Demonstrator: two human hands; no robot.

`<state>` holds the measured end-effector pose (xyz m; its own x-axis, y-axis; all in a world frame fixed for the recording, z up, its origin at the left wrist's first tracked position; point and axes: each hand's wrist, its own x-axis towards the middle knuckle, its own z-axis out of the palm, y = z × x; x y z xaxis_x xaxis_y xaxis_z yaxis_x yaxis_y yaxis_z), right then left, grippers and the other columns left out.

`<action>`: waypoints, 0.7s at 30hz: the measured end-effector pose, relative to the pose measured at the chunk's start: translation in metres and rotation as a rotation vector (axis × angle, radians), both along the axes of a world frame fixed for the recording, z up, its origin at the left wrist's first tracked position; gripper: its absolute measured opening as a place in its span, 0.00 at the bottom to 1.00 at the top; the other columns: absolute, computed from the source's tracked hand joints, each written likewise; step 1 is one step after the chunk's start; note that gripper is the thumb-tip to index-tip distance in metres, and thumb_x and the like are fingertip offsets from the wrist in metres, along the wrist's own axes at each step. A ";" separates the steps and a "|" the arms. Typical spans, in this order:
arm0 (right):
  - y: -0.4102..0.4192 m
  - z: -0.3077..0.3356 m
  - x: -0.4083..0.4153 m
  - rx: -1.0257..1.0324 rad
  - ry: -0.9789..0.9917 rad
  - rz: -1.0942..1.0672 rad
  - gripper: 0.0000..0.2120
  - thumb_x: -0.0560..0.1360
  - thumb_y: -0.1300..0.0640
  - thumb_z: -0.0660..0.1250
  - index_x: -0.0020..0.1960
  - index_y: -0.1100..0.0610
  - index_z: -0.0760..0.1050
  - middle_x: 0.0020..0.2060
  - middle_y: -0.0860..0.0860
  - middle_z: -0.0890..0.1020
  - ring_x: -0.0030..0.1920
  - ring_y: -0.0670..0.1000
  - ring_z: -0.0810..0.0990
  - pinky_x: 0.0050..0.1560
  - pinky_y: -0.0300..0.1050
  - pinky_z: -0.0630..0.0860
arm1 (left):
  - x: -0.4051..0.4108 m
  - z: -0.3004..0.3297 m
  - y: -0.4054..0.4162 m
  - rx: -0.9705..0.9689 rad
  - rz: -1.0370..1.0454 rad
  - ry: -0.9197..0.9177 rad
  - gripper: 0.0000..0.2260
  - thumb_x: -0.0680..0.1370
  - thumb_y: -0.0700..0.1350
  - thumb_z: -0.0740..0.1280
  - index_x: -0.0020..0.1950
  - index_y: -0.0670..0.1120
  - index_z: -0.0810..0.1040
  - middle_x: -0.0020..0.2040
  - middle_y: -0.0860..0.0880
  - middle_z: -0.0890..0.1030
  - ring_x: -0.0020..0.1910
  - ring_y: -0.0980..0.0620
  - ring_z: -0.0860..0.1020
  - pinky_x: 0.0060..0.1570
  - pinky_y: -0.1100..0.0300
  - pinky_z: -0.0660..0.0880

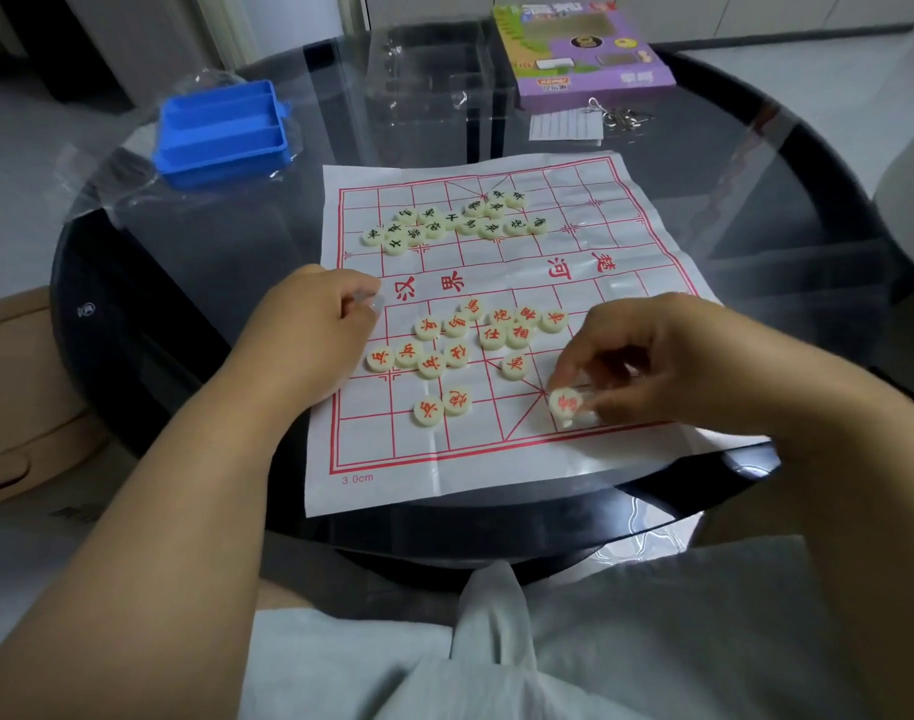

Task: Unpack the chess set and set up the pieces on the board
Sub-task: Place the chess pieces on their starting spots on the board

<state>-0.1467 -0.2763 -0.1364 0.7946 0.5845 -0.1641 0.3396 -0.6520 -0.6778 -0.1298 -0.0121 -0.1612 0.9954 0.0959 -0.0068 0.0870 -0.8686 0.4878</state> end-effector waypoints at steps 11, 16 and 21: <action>0.011 -0.007 -0.008 -0.078 -0.034 0.039 0.10 0.69 0.50 0.74 0.46 0.38 0.78 0.43 0.39 0.78 0.42 0.44 0.76 0.44 0.40 0.77 | 0.001 0.000 0.000 0.008 0.009 0.003 0.15 0.81 0.51 0.58 0.68 0.54 0.74 0.55 0.54 0.69 0.51 0.54 0.71 0.44 0.61 0.69; 0.013 -0.009 -0.007 -0.091 -0.045 0.044 0.10 0.70 0.52 0.73 0.43 0.37 0.77 0.42 0.39 0.78 0.43 0.42 0.75 0.42 0.36 0.76 | 0.000 0.000 0.000 -0.009 0.008 -0.004 0.14 0.81 0.50 0.59 0.65 0.54 0.75 0.55 0.54 0.71 0.49 0.55 0.73 0.39 0.64 0.69; 0.011 -0.002 -0.008 -0.028 -0.008 0.003 0.10 0.68 0.49 0.74 0.46 0.36 0.78 0.43 0.42 0.79 0.43 0.46 0.76 0.44 0.41 0.76 | 0.000 0.001 -0.001 -0.011 0.010 0.003 0.14 0.81 0.50 0.59 0.66 0.54 0.75 0.54 0.55 0.69 0.50 0.54 0.73 0.42 0.62 0.71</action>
<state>-0.1547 -0.2655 -0.1383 0.7942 0.5822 -0.1739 0.3472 -0.6696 -0.6565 -0.1296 -0.0127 -0.1604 0.9943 0.1057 -0.0105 0.0970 -0.8625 0.4966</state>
